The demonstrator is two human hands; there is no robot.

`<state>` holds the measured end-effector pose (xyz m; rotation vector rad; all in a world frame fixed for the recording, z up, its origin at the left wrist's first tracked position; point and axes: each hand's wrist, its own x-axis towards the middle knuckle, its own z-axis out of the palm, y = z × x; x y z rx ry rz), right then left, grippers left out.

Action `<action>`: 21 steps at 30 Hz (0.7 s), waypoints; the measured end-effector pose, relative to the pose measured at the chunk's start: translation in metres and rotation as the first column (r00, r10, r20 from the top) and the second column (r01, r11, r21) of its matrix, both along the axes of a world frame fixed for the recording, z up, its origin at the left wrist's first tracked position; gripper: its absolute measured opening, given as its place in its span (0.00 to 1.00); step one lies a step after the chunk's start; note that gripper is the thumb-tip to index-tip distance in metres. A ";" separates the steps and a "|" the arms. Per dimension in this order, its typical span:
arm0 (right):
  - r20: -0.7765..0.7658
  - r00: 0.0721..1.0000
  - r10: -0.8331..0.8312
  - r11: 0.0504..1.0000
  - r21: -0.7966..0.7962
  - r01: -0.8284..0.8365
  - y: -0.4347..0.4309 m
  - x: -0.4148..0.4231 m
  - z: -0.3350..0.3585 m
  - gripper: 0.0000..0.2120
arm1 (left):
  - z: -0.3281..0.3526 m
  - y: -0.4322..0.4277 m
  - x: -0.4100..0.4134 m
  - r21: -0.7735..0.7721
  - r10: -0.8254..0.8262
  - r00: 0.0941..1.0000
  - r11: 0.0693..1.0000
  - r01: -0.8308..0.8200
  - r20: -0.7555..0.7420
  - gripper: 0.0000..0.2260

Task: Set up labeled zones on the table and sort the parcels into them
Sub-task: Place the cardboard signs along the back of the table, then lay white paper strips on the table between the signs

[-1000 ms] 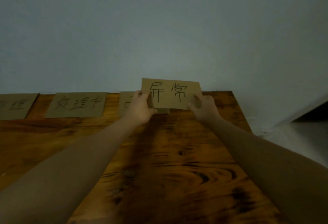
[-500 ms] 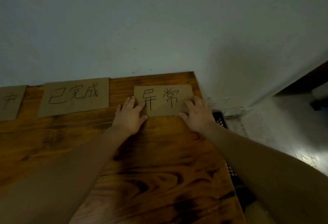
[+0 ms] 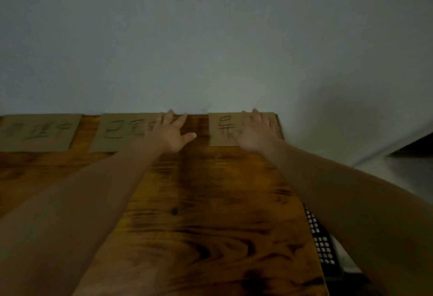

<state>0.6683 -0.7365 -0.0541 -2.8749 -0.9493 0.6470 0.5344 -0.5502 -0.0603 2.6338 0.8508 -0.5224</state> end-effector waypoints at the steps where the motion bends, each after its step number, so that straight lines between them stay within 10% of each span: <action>1: -0.008 0.999 0.033 0.999 0.020 -0.033 0.014 -0.013 0.013 0.37 | 0.011 0.012 -0.018 0.014 0.020 1.000 1.000 -0.021 0.008 0.33; 21: -0.010 0.854 0.519 0.854 0.036 -0.519 0.299 -0.498 0.113 0.35 | 0.115 0.224 -0.611 -0.030 0.566 0.820 0.824 -0.565 0.084 0.35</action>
